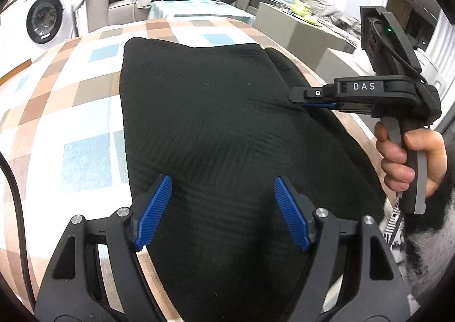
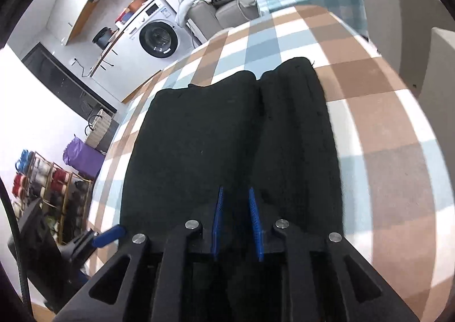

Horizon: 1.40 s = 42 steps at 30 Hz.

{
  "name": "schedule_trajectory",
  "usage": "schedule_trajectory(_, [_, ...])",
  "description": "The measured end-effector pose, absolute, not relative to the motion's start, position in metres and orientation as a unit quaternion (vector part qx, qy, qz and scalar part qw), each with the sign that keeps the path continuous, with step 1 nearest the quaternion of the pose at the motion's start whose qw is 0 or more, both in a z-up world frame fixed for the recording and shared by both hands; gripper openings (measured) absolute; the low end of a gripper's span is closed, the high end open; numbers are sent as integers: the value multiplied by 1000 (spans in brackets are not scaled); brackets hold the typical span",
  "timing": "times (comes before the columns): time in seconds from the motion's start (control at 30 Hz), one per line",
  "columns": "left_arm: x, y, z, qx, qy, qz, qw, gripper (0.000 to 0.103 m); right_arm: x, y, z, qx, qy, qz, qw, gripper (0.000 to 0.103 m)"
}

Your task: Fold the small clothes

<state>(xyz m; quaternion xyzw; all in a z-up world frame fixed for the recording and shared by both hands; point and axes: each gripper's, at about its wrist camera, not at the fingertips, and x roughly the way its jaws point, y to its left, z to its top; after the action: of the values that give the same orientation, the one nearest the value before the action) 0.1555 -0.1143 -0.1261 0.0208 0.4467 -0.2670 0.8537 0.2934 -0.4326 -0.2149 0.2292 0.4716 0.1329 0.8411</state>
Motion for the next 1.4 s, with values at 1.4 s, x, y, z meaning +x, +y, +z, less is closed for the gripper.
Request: schedule_trajectory(1.4, [119, -120, -119, 27, 443, -305, 842, 73, 178, -411, -210, 219, 435, 170, 857, 22])
